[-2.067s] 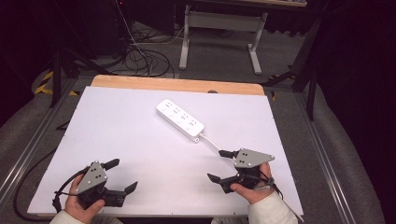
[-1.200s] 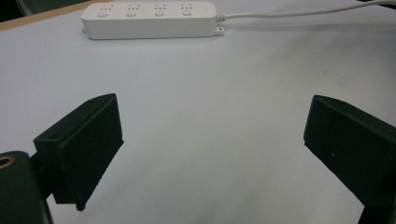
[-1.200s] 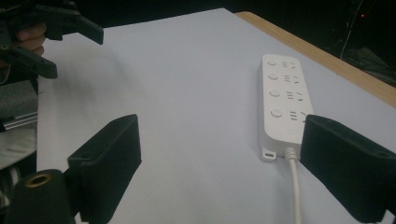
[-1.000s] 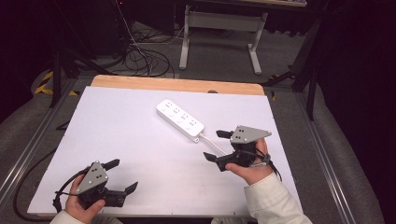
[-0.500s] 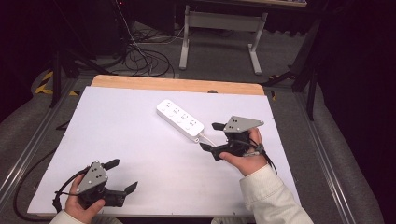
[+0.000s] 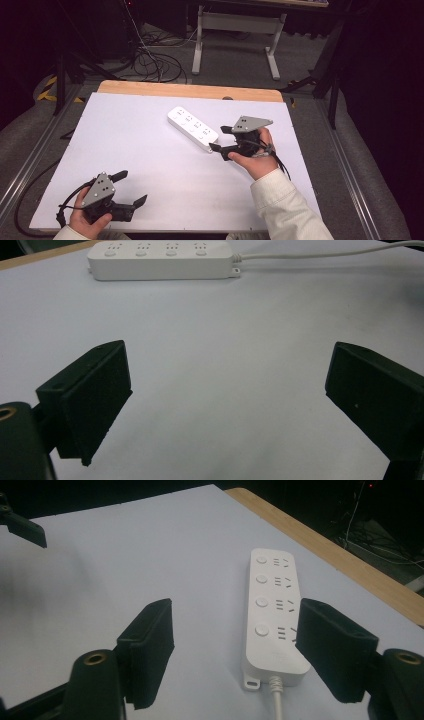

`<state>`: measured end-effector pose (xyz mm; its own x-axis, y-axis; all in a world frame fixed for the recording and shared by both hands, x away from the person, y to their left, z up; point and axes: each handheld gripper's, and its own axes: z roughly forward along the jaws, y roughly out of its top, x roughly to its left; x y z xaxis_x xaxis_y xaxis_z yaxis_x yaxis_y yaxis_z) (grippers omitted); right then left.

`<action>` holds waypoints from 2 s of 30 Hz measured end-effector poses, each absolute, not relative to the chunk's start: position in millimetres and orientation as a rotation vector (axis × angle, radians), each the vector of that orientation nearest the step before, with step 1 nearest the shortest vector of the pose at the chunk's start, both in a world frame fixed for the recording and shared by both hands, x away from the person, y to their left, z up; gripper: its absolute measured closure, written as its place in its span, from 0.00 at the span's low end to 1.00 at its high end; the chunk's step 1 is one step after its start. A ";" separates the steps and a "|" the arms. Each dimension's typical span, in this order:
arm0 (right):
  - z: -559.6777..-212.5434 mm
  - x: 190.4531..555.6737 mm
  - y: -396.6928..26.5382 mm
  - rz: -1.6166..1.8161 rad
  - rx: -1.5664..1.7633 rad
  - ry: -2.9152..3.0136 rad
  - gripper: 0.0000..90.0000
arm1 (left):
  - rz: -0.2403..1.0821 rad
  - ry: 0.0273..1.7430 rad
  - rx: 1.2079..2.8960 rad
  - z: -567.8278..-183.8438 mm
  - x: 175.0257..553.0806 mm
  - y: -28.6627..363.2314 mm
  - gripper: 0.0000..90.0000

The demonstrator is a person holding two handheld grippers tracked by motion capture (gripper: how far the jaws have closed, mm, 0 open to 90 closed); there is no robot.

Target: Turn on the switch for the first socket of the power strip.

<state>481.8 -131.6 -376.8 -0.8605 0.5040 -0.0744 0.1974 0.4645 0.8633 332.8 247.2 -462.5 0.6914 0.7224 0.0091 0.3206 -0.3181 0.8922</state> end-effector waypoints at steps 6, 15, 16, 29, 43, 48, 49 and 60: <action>-378.4 487.9 -125.2 1.348 0.579 2.394 0.45 | 0.505 0.807 1.914 -462.5 332.7 247.1 0.06; -385.9 499.4 -117.0 1.369 0.677 2.416 0.46 | 0.495 0.808 1.914 -462.9 332.5 246.2 0.06; -387.0 500.7 -116.0 1.351 0.667 2.408 0.45 | 0.495 0.807 1.914 -462.9 332.5 246.2 0.06; -399.0 517.5 -110.7 1.266 0.623 2.433 0.59 | 0.499 0.803 1.922 -462.9 332.8 246.6 0.06; -410.7 528.0 -99.2 1.237 0.663 2.477 0.98 | 0.497 0.803 1.924 -463.1 332.9 246.8 0.06; -413.0 530.8 -97.1 1.231 0.679 2.473 1.00 | 0.497 0.803 1.925 -463.1 332.9 246.8 0.06; -414.2 532.3 -95.8 1.227 0.692 2.479 1.00 | 0.500 0.802 1.925 -463.1 333.0 246.8 0.06; -426.6 542.3 -88.9 1.152 0.744 2.512 1.00 | 0.497 0.809 1.921 -463.6 333.0 246.5 0.06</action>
